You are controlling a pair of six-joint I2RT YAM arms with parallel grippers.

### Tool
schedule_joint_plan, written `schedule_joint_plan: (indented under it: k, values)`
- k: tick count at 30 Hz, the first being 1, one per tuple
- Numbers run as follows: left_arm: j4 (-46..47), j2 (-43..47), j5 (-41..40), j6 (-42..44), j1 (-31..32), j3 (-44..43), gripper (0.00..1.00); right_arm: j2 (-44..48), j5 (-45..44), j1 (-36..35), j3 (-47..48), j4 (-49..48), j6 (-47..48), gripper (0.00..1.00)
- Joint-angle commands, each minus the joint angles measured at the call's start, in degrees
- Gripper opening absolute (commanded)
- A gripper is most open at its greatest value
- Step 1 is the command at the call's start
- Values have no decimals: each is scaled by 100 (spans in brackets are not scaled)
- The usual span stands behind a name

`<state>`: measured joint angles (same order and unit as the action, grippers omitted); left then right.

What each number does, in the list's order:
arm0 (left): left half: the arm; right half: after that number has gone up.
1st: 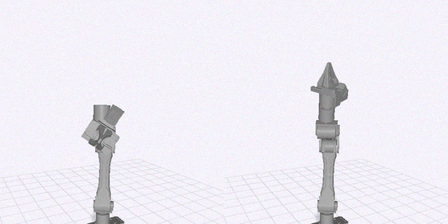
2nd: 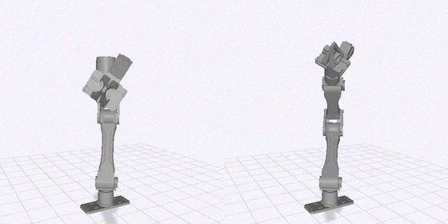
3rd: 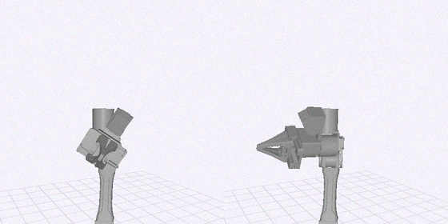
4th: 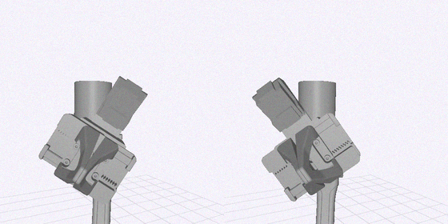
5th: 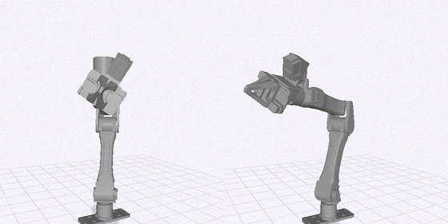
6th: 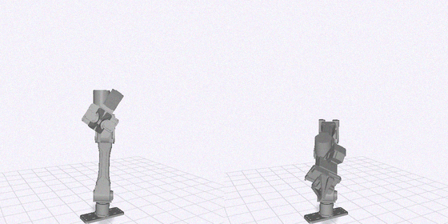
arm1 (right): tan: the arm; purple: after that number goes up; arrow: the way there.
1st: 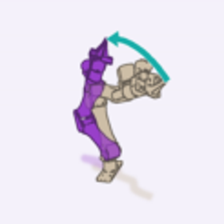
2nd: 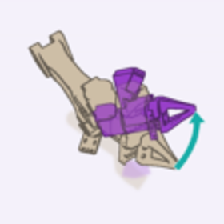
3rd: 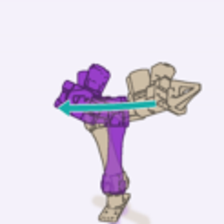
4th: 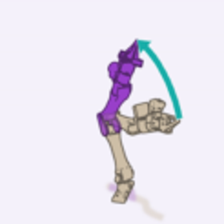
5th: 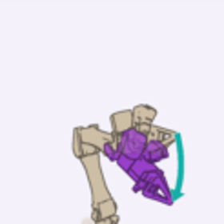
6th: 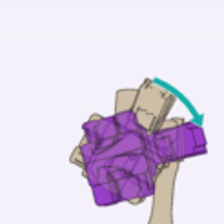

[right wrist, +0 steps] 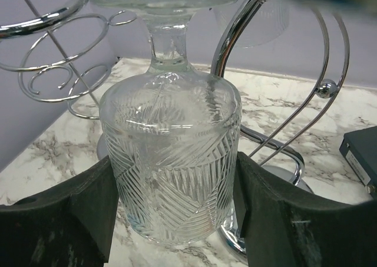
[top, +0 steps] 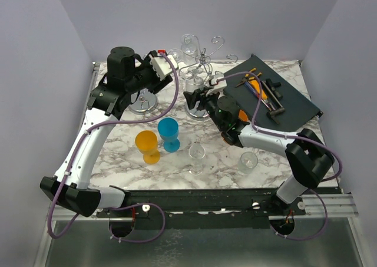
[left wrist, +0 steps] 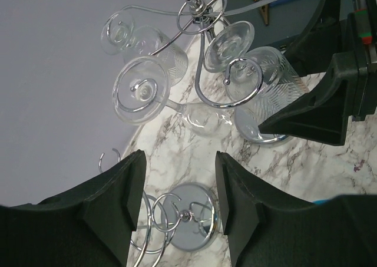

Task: Place the wine glass upside down on the wine glass rack
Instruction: Turn the wine glass upside down at the wine rack.

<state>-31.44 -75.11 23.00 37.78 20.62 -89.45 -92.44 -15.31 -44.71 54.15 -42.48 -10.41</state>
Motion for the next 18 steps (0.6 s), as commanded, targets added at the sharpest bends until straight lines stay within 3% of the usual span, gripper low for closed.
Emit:
schedule_joint_plan:
  k: [1, 18]
  values:
    - [-30, 112, 38, 25, -6, 22, 56, -106, -71, -117, 344, -682, 119, 8]
    - [-99, 145, -7, 20, -6, 7, 55, 82, -690, -432, -312, -1699, 61, 6]
